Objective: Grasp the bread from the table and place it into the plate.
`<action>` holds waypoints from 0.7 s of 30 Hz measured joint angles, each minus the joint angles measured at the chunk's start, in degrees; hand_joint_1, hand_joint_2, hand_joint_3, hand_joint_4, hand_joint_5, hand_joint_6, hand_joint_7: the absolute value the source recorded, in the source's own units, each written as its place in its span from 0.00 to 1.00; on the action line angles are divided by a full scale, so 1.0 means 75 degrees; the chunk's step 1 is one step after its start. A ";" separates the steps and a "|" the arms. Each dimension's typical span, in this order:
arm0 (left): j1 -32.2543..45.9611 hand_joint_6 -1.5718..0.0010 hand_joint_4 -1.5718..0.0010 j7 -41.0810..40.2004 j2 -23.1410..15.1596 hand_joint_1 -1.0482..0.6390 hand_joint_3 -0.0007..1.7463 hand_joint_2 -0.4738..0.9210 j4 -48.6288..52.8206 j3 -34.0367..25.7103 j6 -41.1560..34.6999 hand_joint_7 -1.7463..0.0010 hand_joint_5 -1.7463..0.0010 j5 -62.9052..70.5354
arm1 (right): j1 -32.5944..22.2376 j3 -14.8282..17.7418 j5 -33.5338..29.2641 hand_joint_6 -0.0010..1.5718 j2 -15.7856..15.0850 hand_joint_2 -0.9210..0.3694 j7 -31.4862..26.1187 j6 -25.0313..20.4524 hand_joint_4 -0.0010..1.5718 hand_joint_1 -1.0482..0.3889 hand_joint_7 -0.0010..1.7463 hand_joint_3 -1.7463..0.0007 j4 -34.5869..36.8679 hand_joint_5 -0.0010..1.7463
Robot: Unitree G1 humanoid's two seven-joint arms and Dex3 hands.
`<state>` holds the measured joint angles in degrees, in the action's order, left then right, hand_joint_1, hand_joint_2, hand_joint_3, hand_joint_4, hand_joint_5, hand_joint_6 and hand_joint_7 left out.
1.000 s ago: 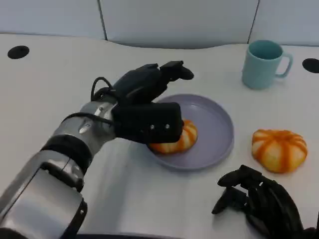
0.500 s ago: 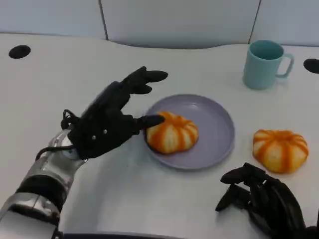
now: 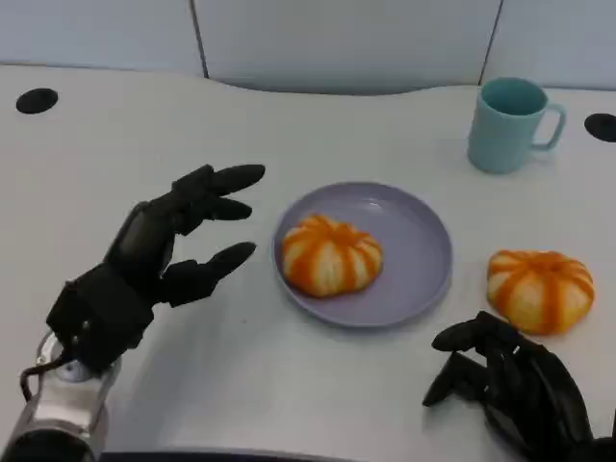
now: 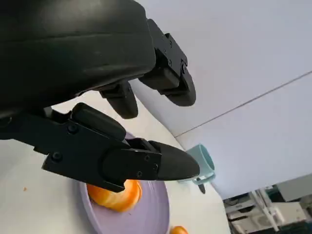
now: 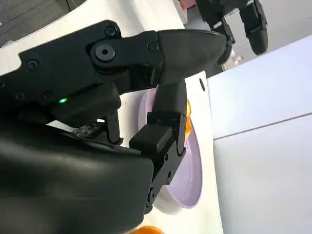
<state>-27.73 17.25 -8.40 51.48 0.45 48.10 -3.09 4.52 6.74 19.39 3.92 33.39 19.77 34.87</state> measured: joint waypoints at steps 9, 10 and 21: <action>0.1232 0.78 0.84 0.0977 0.0221 0.19 0.21 1.00 -0.0923 -0.0519 -0.0349 0.43 0.10 -0.1248 | 0.0007 -0.0014 0.0003 0.43 0.0006 0.00 -0.0175 -0.0126 0.45 0.43 0.62 0.79 -0.0064 0.84; 0.1347 0.77 0.82 0.1041 0.0257 0.19 0.21 1.00 -0.1007 -0.0556 -0.0426 0.42 0.09 -0.1370 | 0.0008 -0.0017 0.0003 0.43 0.0005 0.00 -0.0171 -0.0130 0.45 0.43 0.62 0.79 -0.0064 0.84; 0.2694 0.81 0.83 0.1269 0.0687 0.20 0.22 1.00 -0.2440 -0.1025 -0.2038 0.24 0.00 -0.2319 | 0.0011 -0.0012 0.0018 0.44 0.0004 0.00 -0.0064 -0.0160 0.45 0.42 0.62 0.79 -0.0059 0.84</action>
<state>-7.53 26.77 -3.25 33.18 -7.24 32.81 -20.48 4.60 6.65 19.53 3.95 32.91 18.57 34.43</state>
